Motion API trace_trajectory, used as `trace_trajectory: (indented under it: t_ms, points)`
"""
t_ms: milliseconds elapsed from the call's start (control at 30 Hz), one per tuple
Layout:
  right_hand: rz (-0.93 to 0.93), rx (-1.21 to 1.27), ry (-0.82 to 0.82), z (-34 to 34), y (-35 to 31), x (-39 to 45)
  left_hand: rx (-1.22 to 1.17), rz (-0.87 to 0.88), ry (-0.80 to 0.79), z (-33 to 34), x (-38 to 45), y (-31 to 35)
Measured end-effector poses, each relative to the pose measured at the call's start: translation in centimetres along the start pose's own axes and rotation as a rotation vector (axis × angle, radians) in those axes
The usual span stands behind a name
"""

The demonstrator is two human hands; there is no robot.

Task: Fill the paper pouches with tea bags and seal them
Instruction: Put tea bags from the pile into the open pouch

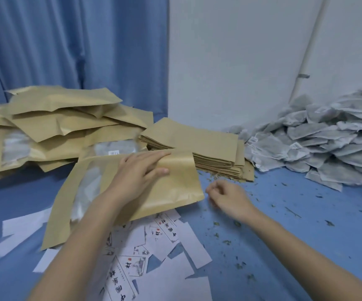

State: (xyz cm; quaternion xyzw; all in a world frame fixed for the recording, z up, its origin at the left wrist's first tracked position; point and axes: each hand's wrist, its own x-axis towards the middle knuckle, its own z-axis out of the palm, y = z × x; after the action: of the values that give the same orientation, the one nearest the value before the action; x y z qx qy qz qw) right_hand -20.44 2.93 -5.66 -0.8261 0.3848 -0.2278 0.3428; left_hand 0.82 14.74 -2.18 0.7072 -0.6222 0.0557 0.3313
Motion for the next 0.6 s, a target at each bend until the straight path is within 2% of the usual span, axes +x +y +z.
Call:
trace_trajectory:
  t_ms: [167, 267, 367, 467, 600]
  points:
    - [-0.064, -0.256, -0.309, 2.3, 0.5, -1.9, -0.039, -0.021, 0.061, -0.2, 0.4, -0.3]
    - [-0.137, -0.340, -0.383, 3.1, 0.0, -1.9, -0.037, -0.025, 0.066, -0.2, 0.3, -0.1]
    - [-0.128, -0.299, -0.455, 3.3, -0.1, -1.7, -0.046, -0.011, 0.074, -0.2, 0.2, 0.2]
    - [-0.036, -0.134, -0.443, 2.7, -0.1, -1.3, -0.048, -0.015, 0.055, -0.4, 0.0, 0.4]
    - [0.133, 0.020, -0.289, -0.6, 0.7, -0.3, -0.059, -0.010, 0.050, -0.7, 0.0, 0.5]
